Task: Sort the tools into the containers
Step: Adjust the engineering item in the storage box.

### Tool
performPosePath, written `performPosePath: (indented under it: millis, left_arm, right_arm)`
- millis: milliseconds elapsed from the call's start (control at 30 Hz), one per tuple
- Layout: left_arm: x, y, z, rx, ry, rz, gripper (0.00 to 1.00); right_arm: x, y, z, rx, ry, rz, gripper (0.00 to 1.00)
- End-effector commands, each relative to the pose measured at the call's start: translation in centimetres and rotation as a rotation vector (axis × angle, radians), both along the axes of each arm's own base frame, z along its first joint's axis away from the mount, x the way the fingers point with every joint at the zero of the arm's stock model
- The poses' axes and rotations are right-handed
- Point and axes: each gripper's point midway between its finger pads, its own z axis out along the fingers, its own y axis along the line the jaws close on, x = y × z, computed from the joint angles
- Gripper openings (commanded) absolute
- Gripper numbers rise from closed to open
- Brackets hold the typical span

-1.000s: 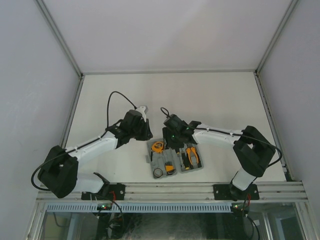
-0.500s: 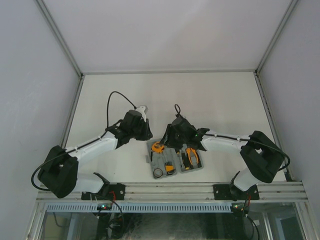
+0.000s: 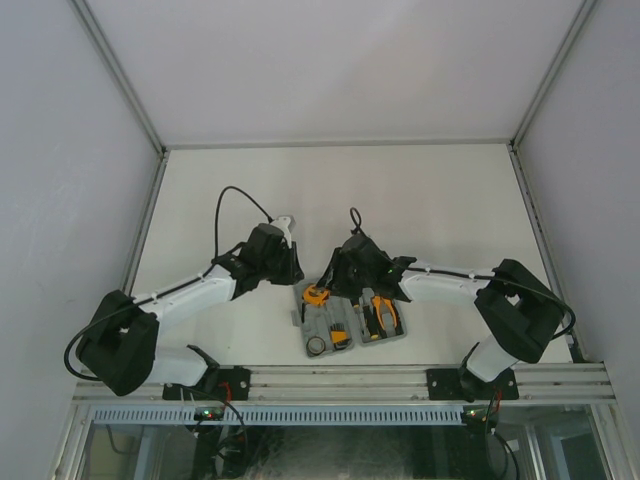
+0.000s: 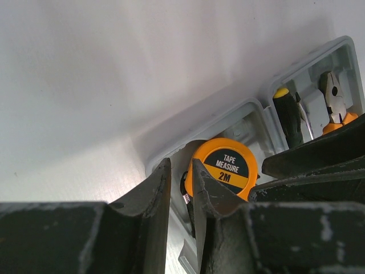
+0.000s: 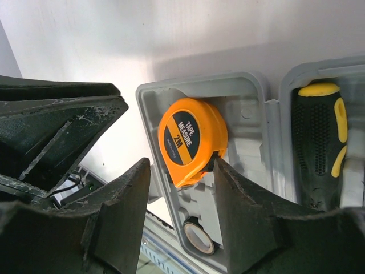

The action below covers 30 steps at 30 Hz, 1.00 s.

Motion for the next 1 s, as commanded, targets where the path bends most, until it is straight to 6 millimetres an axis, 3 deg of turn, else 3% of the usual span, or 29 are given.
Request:
performPosePath:
  millis: [0, 700, 967]
  left_arm:
    - [0.2, 0.1, -0.4, -0.004, -0.014, -0.004, 0.25]
    - [-0.3, -0.3, -1.7, -0.011, 0.020, -0.023, 0.25]
    - [-0.6, -0.4, -2.7, -0.014, 0.041, -0.028, 0.25]
  right_arm:
    - [0.3, -0.1, 0.3, -0.009, -0.015, -0.026, 0.48]
    - [0.0, 1.6, -0.7, 0.064, 0.060, 0.000, 0.47]
    - [0.8, 1.5, -0.8, 0.077, 0.052, -0.012, 0.38]
